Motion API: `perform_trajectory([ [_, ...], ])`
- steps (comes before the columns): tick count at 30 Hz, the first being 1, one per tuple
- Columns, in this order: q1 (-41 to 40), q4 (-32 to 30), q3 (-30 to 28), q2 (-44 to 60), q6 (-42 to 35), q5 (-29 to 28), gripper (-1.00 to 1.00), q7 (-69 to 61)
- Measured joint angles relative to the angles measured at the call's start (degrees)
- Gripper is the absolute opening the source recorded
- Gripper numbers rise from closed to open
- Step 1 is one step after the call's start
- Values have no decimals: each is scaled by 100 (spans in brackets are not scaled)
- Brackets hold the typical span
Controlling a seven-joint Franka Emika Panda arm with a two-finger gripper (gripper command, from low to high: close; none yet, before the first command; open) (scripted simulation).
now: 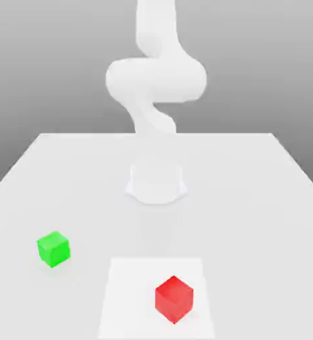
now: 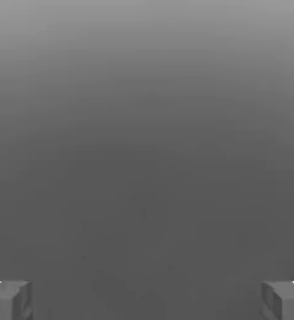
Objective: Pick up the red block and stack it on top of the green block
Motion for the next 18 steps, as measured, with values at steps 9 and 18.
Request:
perform_trajectory([
  [9, -697, -607, 802, 1912, 857, -367, 0, 2012],
  [18, -909, -1202, 1106, 3783, 1699, -667, 0, 3942],
])
